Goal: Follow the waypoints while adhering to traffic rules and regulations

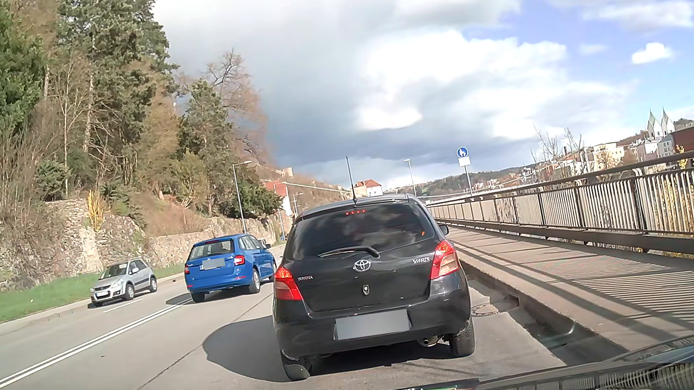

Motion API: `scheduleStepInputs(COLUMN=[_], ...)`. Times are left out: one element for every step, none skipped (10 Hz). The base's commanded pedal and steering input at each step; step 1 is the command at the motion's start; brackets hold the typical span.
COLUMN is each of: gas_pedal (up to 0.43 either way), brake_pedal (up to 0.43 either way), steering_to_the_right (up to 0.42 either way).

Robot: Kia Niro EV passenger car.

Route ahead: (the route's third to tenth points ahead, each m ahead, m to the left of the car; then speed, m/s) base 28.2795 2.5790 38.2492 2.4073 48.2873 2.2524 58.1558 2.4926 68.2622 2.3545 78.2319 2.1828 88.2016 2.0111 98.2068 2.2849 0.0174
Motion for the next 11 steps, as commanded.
scheduleStepInputs(gas_pedal=[0.000,0.000,0.000,0.000,0.000,0.000,0.000,0.000,0.000,0.000,0.000], brake_pedal=[0.323,0.323,0.329,0.323,0.323,0.329,0.323,0.323,0.323,0.329,0.329], steering_to_the_right=[-0.004,-0.004,-0.004,-0.004,-0.004,-0.004,-0.004,-0.004,-0.004,-0.004,-0.004])
